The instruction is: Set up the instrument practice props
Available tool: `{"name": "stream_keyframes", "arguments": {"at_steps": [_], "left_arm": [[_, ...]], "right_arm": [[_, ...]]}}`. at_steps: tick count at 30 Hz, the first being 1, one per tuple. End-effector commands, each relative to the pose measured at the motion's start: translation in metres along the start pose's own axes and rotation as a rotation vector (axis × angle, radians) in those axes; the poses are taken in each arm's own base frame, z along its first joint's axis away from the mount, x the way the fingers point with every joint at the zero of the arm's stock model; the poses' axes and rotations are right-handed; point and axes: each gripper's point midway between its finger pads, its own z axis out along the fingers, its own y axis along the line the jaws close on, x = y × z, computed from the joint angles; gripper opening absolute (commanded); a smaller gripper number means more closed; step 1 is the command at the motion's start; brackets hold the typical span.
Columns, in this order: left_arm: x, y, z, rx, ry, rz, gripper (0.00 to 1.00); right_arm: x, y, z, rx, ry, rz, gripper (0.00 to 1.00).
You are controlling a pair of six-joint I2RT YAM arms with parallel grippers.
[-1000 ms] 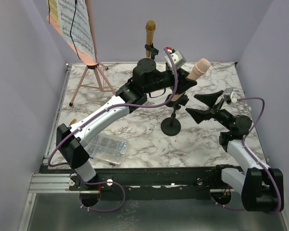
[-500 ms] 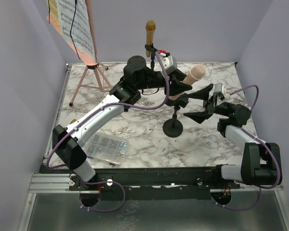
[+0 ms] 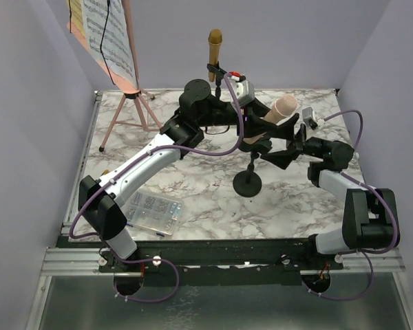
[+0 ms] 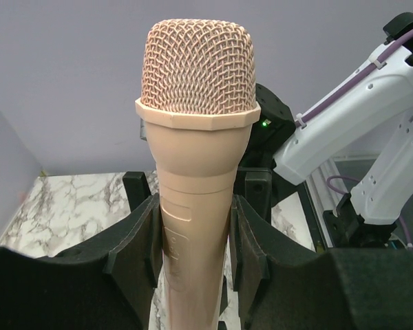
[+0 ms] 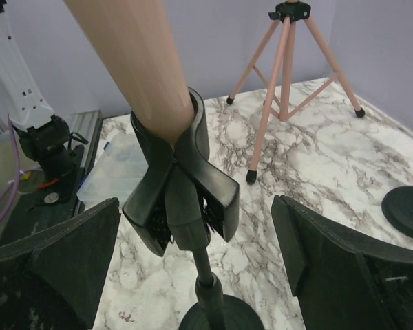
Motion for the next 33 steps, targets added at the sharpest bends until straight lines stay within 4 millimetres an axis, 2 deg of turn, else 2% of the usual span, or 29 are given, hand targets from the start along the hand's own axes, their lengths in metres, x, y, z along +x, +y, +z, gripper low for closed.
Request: {"name": "stream_keyframes", "arguments": {"at_steps": [1,8,13,15,17,19,33], "left_arm": [[-0.008,-0.002,0.004,0.039,-0.022,0.013,0.0],[-0.007,-0.001,0.005,0.039,-0.025,0.004,0.0],[-0.009,-0.002,0.003,0.036,-0.027,0.01,0.0],[-0.007,-0.002,0.002,0.034,-0.025,0.009,0.0],[-0.005,-0.003,0.001,0.031,-0.021,0.007,0.0],[-0.002,-0.003,-0.001,0.022,-0.016,0.004,0.0],[0.026,0.0,-0.015,-0.045,0.019,-0.025,0.0]], "right_arm": [[-0.031,0.014,0.012,-0.044,-0.061,-0.273,0.98],[-0.027,0.014,0.014,-0.06,-0.054,-0.276,0.85],[-0.023,0.015,0.013,-0.067,-0.051,-0.267,0.66],[-0.021,0.016,0.013,-0.075,-0.04,-0.26,0.54],[-0.02,0.016,0.012,-0.075,-0.039,-0.255,0.36],[-0.019,0.016,0.013,-0.075,-0.036,-0.246,0.02],[-0.023,0.014,0.01,0.003,-0.048,-0.262,0.0]]}}
